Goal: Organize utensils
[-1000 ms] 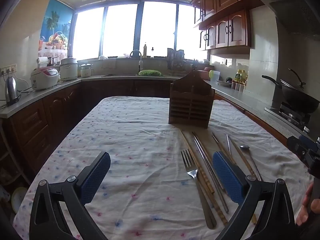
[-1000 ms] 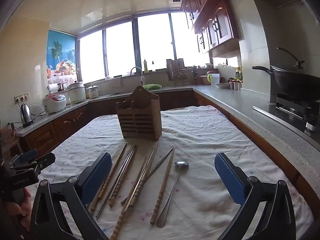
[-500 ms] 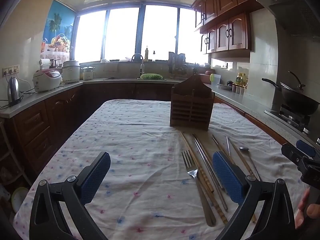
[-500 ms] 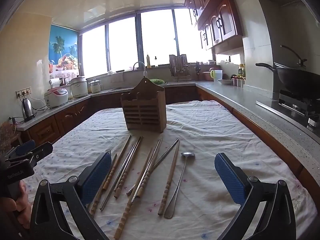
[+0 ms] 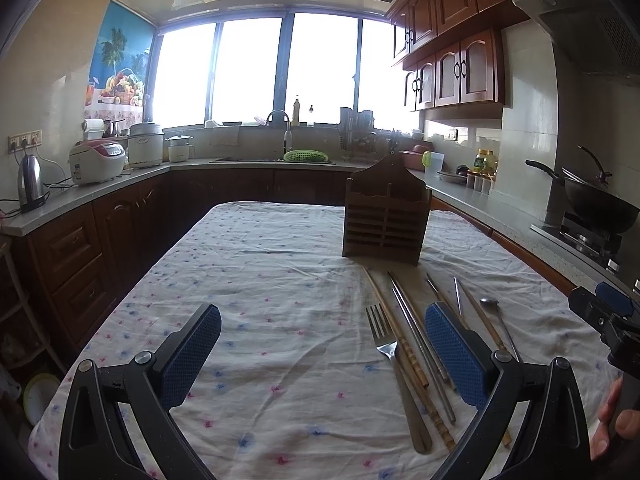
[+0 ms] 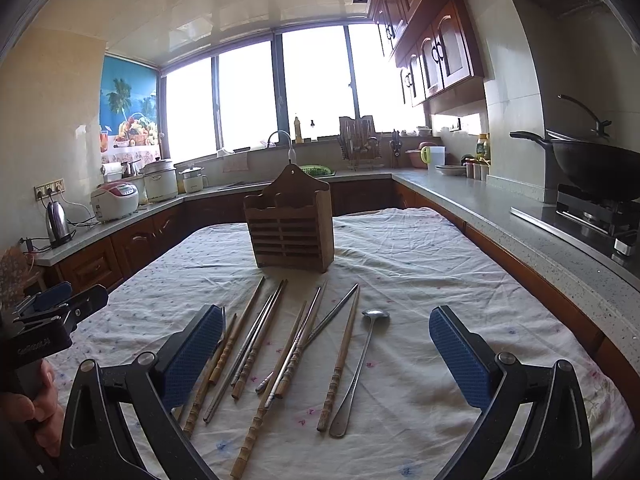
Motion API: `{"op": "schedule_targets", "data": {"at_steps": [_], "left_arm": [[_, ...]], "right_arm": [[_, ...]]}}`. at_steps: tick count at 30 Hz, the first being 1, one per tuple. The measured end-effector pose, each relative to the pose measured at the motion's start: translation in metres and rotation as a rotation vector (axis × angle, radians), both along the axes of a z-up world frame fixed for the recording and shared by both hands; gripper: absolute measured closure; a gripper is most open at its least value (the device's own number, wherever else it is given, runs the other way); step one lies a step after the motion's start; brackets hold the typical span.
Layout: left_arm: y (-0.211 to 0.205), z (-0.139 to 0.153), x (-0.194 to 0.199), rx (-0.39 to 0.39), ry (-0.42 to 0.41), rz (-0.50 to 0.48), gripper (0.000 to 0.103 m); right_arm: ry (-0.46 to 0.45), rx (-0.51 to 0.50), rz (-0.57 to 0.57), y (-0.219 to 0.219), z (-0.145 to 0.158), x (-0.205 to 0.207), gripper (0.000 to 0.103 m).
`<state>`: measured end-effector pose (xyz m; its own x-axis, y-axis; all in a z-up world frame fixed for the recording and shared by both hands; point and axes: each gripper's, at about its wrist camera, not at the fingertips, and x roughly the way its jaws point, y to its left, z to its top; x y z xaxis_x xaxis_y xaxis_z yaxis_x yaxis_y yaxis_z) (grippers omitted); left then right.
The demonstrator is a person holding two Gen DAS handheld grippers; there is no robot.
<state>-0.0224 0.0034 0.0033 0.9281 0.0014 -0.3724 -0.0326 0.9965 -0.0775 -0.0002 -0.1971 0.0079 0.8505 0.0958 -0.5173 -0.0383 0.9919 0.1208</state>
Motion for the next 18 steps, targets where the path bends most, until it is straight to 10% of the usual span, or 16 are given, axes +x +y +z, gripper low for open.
{"op": "schedule_targets", "data": {"at_steps": [18], "left_arm": [[0.0008,0.0001,-0.0014,-0.003,-0.012,0.001,0.001]], "right_arm": [[-0.011,0.021,0.029,0.0015,0.0008,-0.0012,0.000]]}}
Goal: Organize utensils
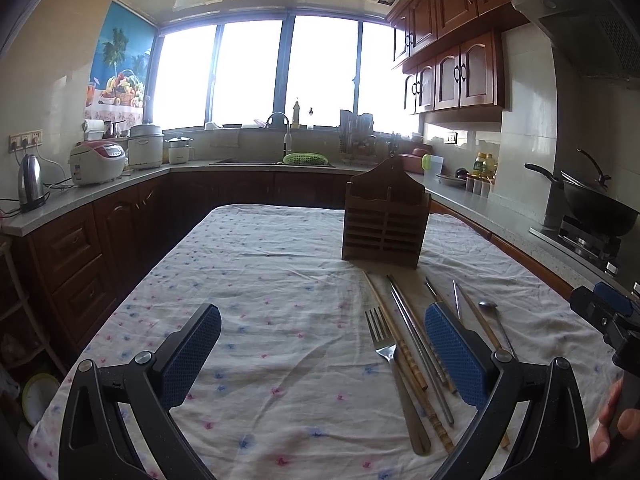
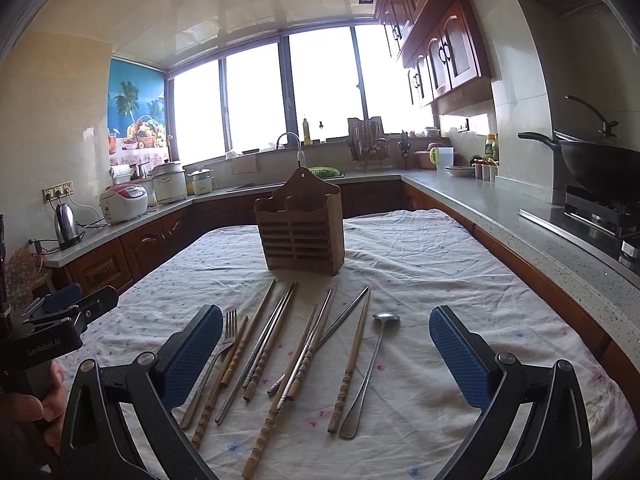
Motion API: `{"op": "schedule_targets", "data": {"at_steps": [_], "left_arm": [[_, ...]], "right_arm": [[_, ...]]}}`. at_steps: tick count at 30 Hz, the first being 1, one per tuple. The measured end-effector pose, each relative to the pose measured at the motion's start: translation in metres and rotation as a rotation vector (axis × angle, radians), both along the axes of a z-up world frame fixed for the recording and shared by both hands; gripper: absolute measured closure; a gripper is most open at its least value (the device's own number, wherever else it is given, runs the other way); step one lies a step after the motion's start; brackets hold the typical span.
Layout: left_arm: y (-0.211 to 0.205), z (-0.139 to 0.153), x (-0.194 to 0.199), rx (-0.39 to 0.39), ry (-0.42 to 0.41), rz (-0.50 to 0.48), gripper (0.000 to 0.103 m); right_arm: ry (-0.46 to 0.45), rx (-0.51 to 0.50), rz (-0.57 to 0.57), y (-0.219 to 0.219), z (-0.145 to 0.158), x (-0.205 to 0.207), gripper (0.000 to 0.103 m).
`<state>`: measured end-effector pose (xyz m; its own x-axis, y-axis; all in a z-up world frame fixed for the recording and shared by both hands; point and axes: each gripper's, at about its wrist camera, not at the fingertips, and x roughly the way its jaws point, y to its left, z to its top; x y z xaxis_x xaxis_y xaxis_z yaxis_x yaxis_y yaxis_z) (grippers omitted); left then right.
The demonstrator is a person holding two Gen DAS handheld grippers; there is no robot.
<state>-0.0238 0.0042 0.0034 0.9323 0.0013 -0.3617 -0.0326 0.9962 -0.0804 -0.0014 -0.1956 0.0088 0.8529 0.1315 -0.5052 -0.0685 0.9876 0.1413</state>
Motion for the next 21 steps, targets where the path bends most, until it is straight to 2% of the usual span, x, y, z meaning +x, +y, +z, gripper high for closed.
{"op": "schedule_targets", "data": {"at_steps": [21], "left_arm": [[-0.0019,0.0000,0.0030,-0.004,0.000,-0.009,0.001]], "right_arm": [[-0.007,0.028,0.002,-0.0010,-0.0006,-0.0023,0.000]]}}
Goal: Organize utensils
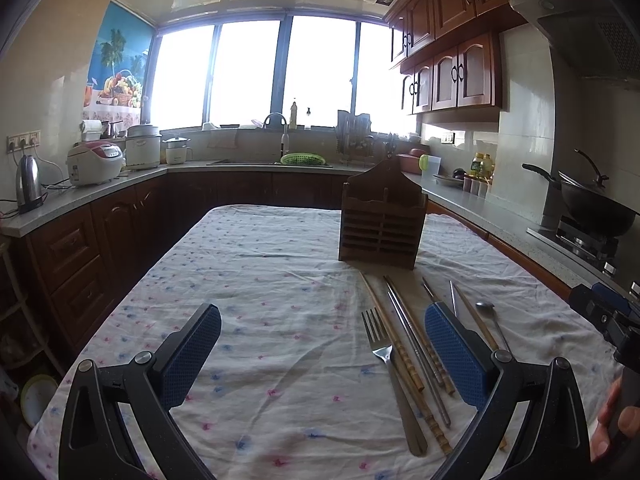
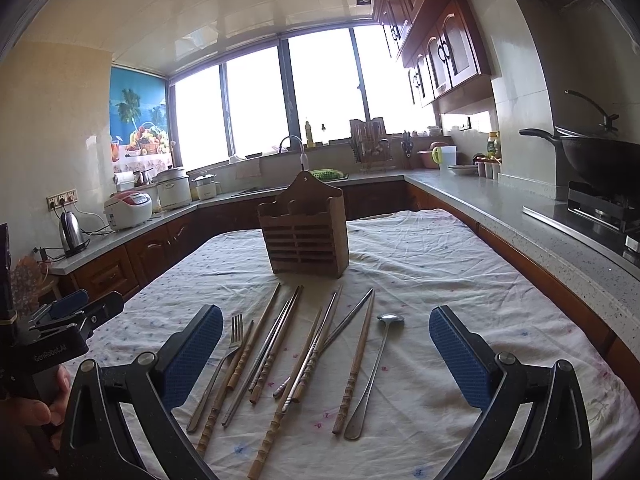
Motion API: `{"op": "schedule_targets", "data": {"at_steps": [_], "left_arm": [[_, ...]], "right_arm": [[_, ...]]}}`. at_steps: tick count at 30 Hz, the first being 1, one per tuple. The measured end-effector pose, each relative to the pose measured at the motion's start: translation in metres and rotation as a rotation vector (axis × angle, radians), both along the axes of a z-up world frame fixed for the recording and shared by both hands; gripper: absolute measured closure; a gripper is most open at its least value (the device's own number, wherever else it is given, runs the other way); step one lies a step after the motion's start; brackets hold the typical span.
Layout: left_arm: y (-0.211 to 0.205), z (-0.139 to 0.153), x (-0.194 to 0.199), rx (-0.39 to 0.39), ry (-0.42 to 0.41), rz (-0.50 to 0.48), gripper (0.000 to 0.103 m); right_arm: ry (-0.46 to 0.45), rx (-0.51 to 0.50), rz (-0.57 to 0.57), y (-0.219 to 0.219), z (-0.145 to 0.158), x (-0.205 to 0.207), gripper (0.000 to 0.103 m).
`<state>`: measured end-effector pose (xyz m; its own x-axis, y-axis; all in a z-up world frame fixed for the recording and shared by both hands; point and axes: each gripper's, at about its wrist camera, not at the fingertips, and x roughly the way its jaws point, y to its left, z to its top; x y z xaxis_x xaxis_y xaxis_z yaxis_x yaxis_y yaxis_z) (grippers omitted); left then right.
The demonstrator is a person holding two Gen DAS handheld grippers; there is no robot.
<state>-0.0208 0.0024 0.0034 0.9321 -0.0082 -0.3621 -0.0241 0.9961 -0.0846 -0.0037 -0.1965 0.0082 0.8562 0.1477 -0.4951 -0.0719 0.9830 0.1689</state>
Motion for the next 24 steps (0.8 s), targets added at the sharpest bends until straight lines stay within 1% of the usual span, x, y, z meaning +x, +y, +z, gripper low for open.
{"op": "schedule_targets", "data": {"at_steps": [5,9,13,19,21,22,24], "left_arm": [[0.002,-0.001,0.001,-0.010,0.007,-0.005,0.001],[0.004,-0.003,0.006,-0.023,0.028,-0.005,0.001],[0.005,-0.007,0.017,-0.056,0.080,-0.030,0.001],[0.009,-0.014,0.053,-0.121,0.207,-0.115,0.002],[0.010,-0.016,0.068,-0.131,0.247,-0.143,0.009],[0.010,-0.017,0.076,-0.133,0.270,-0.158,0.011],[0.008,-0.021,0.094,-0.140,0.318,-0.195,0.023]], "right_arm": [[0.007,0.009,-0.003,-0.001,-0.002,0.001,0.000],[0.012,0.012,-0.003,-0.002,-0.003,0.003,0.000],[0.035,0.024,0.007,-0.003,-0.006,0.007,0.000],[0.115,0.090,0.048,-0.012,-0.015,0.024,0.000],[0.154,0.109,0.056,-0.015,-0.020,0.032,0.002],[0.174,0.116,0.058,-0.016,-0.024,0.036,0.005],[0.218,0.130,0.062,-0.018,-0.031,0.046,0.011]]}}
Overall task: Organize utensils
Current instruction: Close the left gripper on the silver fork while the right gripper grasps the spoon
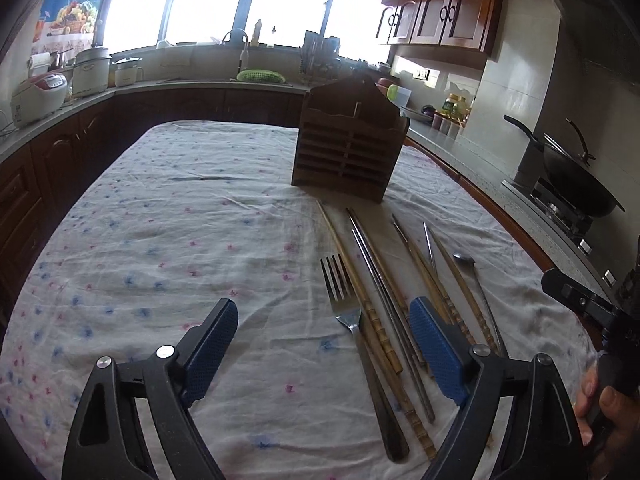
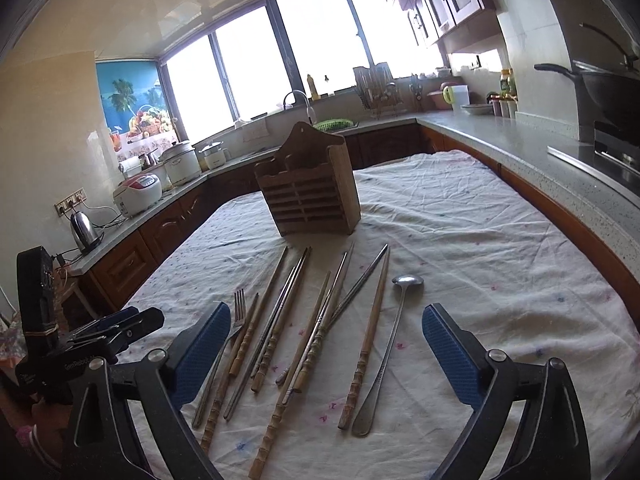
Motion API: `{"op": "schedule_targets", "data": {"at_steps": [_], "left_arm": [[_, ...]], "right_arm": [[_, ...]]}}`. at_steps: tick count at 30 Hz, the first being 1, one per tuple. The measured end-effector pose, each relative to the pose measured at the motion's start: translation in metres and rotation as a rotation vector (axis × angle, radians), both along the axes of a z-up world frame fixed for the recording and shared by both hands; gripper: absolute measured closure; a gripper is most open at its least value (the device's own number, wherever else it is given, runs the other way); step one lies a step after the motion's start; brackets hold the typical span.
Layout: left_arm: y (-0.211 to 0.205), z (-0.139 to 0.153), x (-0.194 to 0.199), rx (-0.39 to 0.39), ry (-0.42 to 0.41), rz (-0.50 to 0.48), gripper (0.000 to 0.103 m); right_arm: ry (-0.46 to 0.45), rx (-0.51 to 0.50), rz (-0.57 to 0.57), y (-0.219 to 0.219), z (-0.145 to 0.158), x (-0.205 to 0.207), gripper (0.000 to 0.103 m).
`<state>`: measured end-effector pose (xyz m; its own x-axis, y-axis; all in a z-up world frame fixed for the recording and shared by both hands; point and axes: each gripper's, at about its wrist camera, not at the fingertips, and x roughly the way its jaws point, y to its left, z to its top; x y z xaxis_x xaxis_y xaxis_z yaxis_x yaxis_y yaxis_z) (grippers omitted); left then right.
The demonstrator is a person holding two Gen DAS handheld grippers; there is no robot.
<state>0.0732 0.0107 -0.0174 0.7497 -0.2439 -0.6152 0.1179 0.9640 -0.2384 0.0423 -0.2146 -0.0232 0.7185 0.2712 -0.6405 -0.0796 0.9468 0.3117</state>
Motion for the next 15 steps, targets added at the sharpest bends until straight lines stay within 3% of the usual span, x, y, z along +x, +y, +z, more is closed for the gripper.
{"op": "schedule_targets", "data": {"at_steps": [5,15], "left_arm": [[-0.005,-0.009,0.044,0.001,0.102,-0.056,0.039],[-0.008,-0.040,0.128,-0.016,0.214,-0.130,0.050]], "right_arm": [[0.129,0.030,-0.028,-0.013,-0.024,0.027,0.036],[0.302,0.046,-0.036,-0.029,-0.061,0.072,0.066]]}}
